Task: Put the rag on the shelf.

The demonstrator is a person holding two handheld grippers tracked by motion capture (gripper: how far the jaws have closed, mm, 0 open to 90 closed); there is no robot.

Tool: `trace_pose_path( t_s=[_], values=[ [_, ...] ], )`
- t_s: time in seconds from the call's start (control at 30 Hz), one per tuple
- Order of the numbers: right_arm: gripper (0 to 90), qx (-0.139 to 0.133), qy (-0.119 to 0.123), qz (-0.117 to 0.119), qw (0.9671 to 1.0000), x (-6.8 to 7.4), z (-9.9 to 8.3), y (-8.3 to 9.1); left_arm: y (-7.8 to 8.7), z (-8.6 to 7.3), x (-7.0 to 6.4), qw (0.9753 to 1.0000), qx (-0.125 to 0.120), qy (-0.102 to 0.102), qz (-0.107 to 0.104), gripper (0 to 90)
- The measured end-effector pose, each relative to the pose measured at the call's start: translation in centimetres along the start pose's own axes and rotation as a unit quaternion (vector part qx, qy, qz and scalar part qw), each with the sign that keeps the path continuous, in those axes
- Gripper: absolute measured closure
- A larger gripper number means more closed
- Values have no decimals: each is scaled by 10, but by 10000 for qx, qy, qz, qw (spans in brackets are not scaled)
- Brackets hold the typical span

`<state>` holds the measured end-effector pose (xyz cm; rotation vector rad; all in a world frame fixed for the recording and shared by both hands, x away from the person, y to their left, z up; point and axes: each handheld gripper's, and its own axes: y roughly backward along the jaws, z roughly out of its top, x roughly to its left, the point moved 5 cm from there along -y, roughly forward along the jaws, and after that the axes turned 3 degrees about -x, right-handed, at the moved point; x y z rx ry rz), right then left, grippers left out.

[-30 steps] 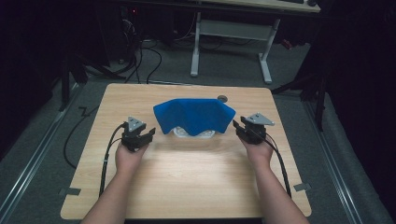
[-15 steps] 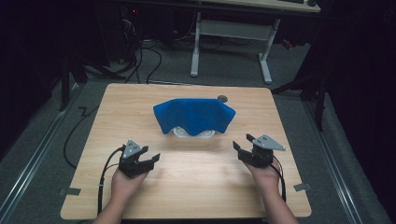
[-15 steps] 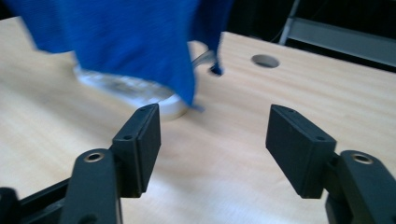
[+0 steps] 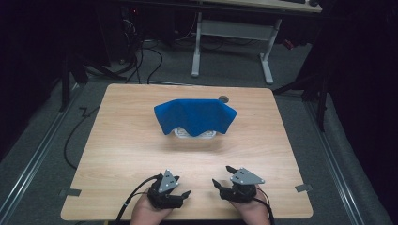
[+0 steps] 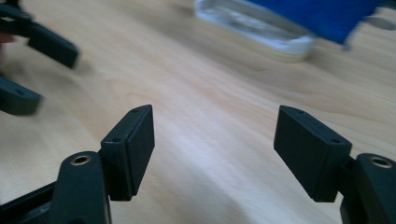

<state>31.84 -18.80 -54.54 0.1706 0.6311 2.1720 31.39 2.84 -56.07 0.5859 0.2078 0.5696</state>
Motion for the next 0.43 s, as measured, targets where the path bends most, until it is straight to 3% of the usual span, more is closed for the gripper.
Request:
trace_pose_path(
  t_s=[0.03,0.1,0.23,0.33,0.43],
  values=[
    [286,0,0,0,10000,0,0,0,-2,1,0,10000,20,-73,0,330],
    [260,106,33,68,9999,0,1,-9,-3,4,5,10000,-42,-35,41,326],
    [262,114,-11,-35,9999,-6,3,-14,5,5,20,9992,-228,303,146,325],
    [265,93,-74,-50,9999,-9,1,-8,14,1,32,9980,-309,462,310,330],
    [266,22,-133,-50,9999,-10,1,-5,16,0,35,9973,-343,556,327,332]
  ],
)
